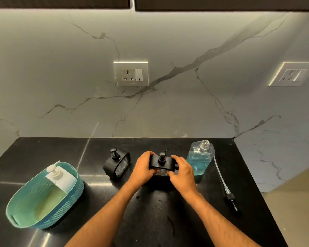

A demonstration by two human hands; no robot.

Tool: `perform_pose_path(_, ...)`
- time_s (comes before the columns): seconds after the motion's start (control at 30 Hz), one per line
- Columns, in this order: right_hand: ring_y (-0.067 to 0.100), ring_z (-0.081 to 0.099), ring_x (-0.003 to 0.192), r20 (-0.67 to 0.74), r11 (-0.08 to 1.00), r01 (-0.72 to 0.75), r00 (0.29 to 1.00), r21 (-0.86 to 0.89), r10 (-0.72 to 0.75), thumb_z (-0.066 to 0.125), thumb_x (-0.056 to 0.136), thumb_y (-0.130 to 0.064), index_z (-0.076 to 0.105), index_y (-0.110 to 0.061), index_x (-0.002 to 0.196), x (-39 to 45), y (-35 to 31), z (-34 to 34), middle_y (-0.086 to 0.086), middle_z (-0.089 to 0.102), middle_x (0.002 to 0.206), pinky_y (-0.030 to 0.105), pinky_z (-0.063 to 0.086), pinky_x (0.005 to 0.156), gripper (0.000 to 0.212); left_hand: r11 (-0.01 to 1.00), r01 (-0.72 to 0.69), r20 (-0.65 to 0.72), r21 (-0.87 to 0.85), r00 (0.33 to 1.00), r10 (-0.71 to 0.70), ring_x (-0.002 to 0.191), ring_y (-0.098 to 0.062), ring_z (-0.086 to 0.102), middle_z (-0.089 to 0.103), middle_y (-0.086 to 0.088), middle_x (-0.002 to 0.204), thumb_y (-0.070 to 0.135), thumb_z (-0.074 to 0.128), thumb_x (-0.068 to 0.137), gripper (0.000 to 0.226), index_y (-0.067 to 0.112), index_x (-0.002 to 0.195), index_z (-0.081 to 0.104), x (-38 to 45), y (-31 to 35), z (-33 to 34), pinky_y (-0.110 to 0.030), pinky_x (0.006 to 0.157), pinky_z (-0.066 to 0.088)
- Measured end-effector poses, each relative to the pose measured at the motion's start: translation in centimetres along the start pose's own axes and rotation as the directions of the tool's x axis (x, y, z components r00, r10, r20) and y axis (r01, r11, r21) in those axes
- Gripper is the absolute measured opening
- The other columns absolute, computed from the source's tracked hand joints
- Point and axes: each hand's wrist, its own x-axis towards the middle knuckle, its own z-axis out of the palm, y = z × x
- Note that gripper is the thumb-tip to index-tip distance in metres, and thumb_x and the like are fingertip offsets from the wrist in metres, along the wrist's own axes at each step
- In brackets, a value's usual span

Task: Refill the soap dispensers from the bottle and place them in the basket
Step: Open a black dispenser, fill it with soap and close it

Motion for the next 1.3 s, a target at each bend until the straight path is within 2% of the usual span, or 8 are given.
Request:
perform_pose_path(0.27,0.005,0.060,0.114,0.046,0.996,0.090,0.995,0.023,-0.091,0.083,0.073,-0.003,0.063,-0.015,0.133,-4.4,-1.4,-2.0,-0.008,0.065,0.124,0.016,0.047,0.099,0.064,0.991,-0.059,0.065,-0.117,0.996,0.067,0.100,-0.001,0.066,0.069,0.013,0.106,0.027,0.094,0.066,0.057,0.029,0.112,0.061,-5.6,-0.4,-1.8,-0.029,0.089,0.057)
perform_pose_path(0.37,0.003,0.061,0.112,0.080,0.994,0.093,0.992,0.049,-0.097,0.086,0.070,-0.008,0.065,-0.017,0.129,-6.7,-2.3,-2.9,-0.011,0.065,0.121,0.027,0.053,0.100,0.063,0.983,-0.116,0.024,-0.141,0.992,0.120,0.101,0.000,0.067,0.072,0.015,0.108,0.040,0.092,0.062,0.062,0.025,0.117,0.069,-8.5,-0.2,-2.0,-0.026,0.090,0.056)
perform_pose_path(0.6,0.006,0.055,0.093,0.007,0.982,0.149,0.989,-0.120,-0.149,0.081,0.062,-0.063,0.066,-0.022,0.105,-10.3,-6.4,-4.1,-0.013,0.060,0.099,0.021,0.046,0.080,0.062,0.974,-0.125,-0.078,-0.187,0.991,0.112,0.098,-0.003,0.070,0.075,0.011,0.106,0.047,0.084,0.062,0.060,0.021,0.114,0.071,-14.1,0.3,-0.3,-0.032,0.085,0.056)
perform_pose_path(0.8,0.013,0.056,0.069,0.004,0.971,0.142,0.990,-0.192,-0.144,0.089,0.066,-0.040,0.057,-0.019,0.078,-11.6,-8.3,-3.7,-0.008,0.057,0.078,0.026,0.043,0.062,0.040,0.966,-0.090,-0.124,-0.242,0.990,0.062,0.090,-0.004,0.070,0.074,0.014,0.094,0.043,0.074,0.068,0.043,0.025,0.106,0.070,-17.0,1.6,0.1,-0.035,0.078,0.057)
perform_pose_path(1.03,0.008,0.064,0.086,0.247,0.973,0.227,0.946,-0.043,-0.210,0.081,0.062,-0.010,0.073,-0.019,0.094,-12.6,-8.6,-5.1,-0.010,0.067,0.091,0.027,0.053,0.075,0.035,0.968,-0.098,-0.075,-0.232,0.994,0.082,0.094,-0.005,0.069,0.073,0.016,0.099,0.055,0.089,0.060,0.058,0.029,0.108,0.071,-18.6,1.1,-0.7,-0.033,0.082,0.058)
perform_pose_path(1.1,0.008,0.062,0.096,0.313,0.969,0.234,0.929,-0.077,-0.200,0.077,0.065,-0.013,0.070,-0.022,0.108,-13.0,-9.2,-5.4,-0.009,0.066,0.101,0.023,0.051,0.083,0.044,0.971,-0.097,-0.073,-0.220,0.994,0.083,0.094,-0.005,0.069,0.073,0.015,0.099,0.054,0.087,0.060,0.059,0.028,0.109,0.071,-19.0,1.1,-0.8,-0.036,0.082,0.058)
perform_pose_path(1.2,0.011,0.056,0.097,0.229,0.942,0.219,0.960,-0.256,-0.162,0.080,0.069,-0.048,0.061,-0.023,0.118,-13.7,-10.1,-5.5,-0.007,0.060,0.106,0.025,0.047,0.087,0.058,0.970,-0.084,-0.071,-0.226,0.995,0.069,0.092,-0.004,0.069,0.073,0.013,0.098,0.051,0.080,0.058,0.059,0.025,0.110,0.071,-19.6,1.2,-0.8,-0.039,0.081,0.058)
perform_pose_path(1.3,0.014,0.061,0.090,0.177,0.935,0.215,0.970,-0.281,-0.170,0.078,0.074,-0.038,0.060,-0.021,0.105,-14.3,-10.9,-5.7,-0.005,0.061,0.098,0.028,0.052,0.081,0.039,0.974,-0.070,-0.050,-0.215,0.997,0.061,0.092,-0.002,0.067,0.071,0.016,0.097,0.055,0.082,0.057,0.059,0.029,0.109,0.069,-20.0,1.5,-0.7,-0.035,0.082,0.058)
